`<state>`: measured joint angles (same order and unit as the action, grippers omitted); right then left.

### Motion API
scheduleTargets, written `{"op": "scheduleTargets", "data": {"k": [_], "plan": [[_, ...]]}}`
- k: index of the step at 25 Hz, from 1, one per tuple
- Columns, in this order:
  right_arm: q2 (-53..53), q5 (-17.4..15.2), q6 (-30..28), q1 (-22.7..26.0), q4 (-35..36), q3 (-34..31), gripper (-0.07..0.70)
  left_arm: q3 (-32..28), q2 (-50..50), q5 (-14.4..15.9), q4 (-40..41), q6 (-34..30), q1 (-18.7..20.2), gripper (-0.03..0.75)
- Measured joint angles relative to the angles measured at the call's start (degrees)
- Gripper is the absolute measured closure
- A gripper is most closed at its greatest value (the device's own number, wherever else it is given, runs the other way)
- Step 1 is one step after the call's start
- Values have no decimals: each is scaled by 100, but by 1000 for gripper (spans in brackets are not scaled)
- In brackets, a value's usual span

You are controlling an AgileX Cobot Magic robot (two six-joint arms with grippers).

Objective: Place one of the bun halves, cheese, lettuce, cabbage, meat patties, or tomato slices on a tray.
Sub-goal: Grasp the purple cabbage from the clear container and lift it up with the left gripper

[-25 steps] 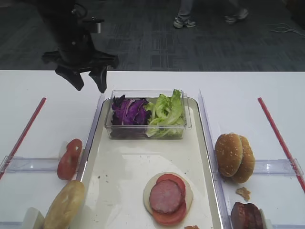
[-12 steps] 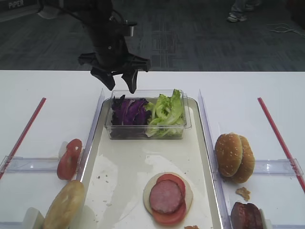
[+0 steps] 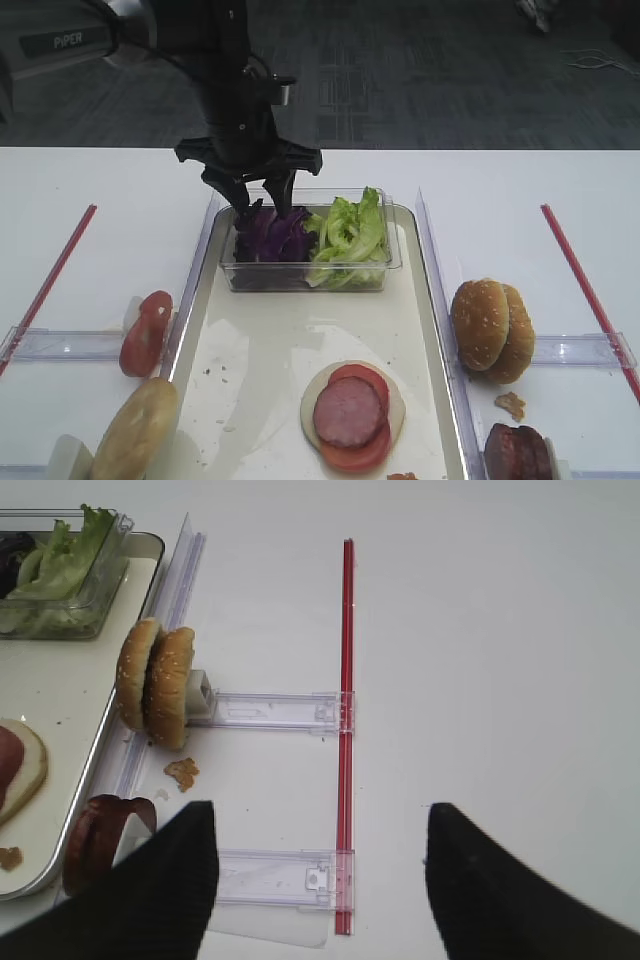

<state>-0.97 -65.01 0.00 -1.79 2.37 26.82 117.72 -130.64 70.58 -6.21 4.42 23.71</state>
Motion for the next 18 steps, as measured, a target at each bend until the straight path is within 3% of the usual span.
{"op": "scheduleTargets", "data": {"k": [18], "plan": [[0,0,0,0,0,0,164,0,-158,-11,-184,0,-174,335]]}}
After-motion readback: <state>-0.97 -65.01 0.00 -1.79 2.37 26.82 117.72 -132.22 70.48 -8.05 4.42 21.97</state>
